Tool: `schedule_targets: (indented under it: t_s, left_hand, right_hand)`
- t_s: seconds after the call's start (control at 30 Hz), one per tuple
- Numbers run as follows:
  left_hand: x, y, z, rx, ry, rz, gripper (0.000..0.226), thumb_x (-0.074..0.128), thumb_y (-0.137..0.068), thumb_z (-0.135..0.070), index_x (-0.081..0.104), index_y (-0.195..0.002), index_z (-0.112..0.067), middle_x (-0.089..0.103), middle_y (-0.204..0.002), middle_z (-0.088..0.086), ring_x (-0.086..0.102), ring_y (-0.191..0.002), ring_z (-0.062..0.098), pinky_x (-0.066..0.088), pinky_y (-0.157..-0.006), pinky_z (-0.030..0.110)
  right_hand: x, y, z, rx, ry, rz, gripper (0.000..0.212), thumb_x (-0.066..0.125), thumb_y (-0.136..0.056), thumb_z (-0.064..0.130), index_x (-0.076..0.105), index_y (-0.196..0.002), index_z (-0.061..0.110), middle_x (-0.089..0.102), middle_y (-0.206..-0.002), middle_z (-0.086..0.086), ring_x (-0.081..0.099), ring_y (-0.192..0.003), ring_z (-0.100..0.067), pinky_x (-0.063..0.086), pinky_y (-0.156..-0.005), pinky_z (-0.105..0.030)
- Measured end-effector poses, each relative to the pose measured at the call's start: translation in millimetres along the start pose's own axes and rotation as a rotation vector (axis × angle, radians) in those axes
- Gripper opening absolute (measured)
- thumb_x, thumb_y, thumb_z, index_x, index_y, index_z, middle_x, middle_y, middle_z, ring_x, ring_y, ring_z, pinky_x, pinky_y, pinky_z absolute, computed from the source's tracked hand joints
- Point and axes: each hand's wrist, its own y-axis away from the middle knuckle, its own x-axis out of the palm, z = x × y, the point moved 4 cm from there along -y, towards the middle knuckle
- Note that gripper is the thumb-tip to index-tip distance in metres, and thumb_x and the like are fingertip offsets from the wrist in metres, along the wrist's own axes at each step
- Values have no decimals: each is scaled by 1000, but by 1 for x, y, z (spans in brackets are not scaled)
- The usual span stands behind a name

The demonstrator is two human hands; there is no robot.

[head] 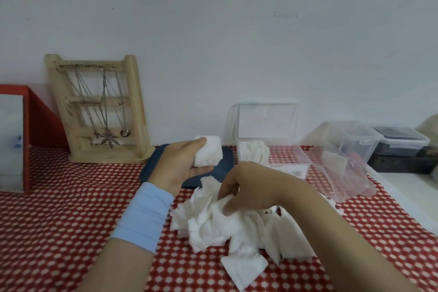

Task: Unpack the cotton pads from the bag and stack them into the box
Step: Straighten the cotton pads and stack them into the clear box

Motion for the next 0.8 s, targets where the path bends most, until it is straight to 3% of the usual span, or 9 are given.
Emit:
schedule_targets:
  t_s: [0.13,0.23,0.33,0.43,0.5,0.67,0.8]
  left_hand:
    - [2,-1,2,11,-61,23,10,67,-97,-16,68,-94,-6,66,-121,23,67,-110,35,64,-62,32]
    - [3,-3,4,23,-108,39,17,65,-97,-17,71,-101,-1,66,-122,25,65,-113,38,62,-61,30]
    - [7,-2,6,31,-103,83,21,63,-99,-17,73,-104,0,67,-123,24,65,-114,37,61,-66,31]
    - [15,1,9,24,-123,146,23,62,-100,-18,73,-110,-1,73,-116,18,71,-107,30,63,-72,33]
    - [19,4,11,26,-158,158,21,64,-99,-18,75,-108,-2,77,-109,15,75,-100,26,63,-75,34]
    - [28,10,13,6,-114,275,23,57,-102,-15,74,-112,-2,77,-108,15,75,-102,27,63,-79,33]
    - [33,13,11,-18,-56,321,26,54,-103,-15,72,-114,-1,76,-109,18,75,-103,30,63,-78,33]
  right_hand:
    - [-20,8,-4,-31,-219,-70,7,81,-83,26,74,-85,28,71,-81,16,64,-73,2,52,-72,-16]
    - [-31,13,-10,-71,-587,-126,8,80,-85,13,74,-87,18,72,-82,-1,65,-76,-17,55,-80,-32]
    - [-40,15,-18,-69,-828,-265,3,72,-90,6,72,-93,7,73,-82,-8,65,-74,-21,55,-66,-32]
    - [-46,15,-26,-31,-889,-441,5,69,-92,4,72,-96,5,72,-79,-8,61,-66,-22,46,-53,-28]
    - [-50,14,-29,-40,-885,-511,7,72,-90,5,75,-96,7,72,-80,-11,57,-64,-24,43,-53,-31]
    - [-52,13,-25,-22,-791,-539,14,77,-85,3,76,-97,11,69,-73,-3,51,-46,-7,43,-47,-21]
    - [-46,8,-25,27,-721,-558,14,79,-83,3,76,-93,13,71,-79,-3,57,-53,-5,42,-48,-14]
